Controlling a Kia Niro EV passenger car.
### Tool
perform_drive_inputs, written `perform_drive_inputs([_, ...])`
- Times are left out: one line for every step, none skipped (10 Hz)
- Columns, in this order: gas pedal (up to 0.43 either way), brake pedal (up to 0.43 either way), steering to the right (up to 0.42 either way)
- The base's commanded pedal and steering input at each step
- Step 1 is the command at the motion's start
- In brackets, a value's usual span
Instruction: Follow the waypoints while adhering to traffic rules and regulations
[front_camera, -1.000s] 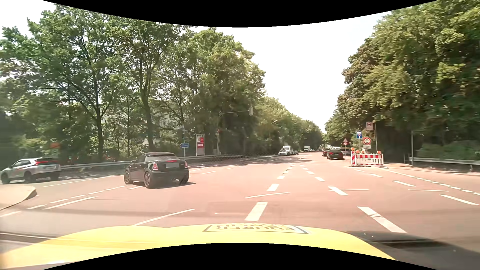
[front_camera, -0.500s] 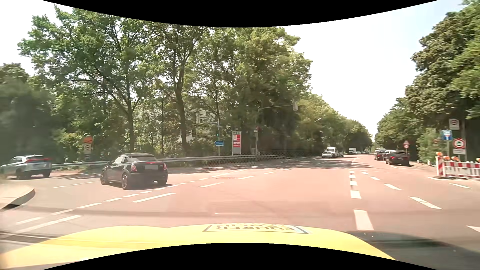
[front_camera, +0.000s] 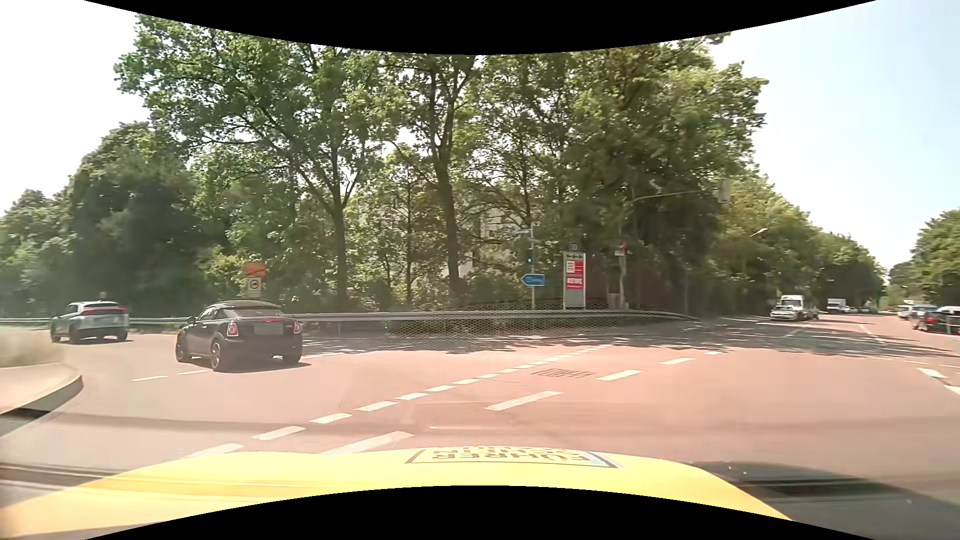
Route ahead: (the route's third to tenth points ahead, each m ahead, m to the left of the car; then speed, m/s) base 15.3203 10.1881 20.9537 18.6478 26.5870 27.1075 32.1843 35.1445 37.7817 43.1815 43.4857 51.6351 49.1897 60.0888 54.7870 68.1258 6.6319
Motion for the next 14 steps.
perform_drive_inputs([0.079, 0.0, -0.299])
perform_drive_inputs([0.079, 0.0, -0.3])
perform_drive_inputs([0.087, 0.0, -0.3])
perform_drive_inputs([0.098, 0.0, -0.299])
perform_drive_inputs([0.098, 0.0, -0.297])
perform_drive_inputs([0.11, 0.0, -0.295])
perform_drive_inputs([0.13, 0.0, -0.29])
perform_drive_inputs([0.13, 0.0, -0.283])
perform_drive_inputs([0.138, 0.0, -0.276])
perform_drive_inputs([0.15, 0.0, -0.266])
perform_drive_inputs([0.15, 0.0, -0.257])
perform_drive_inputs([0.157, 0.0, -0.249])
perform_drive_inputs([0.177, 0.0, -0.239])
perform_drive_inputs([0.177, 0.0, -0.227])
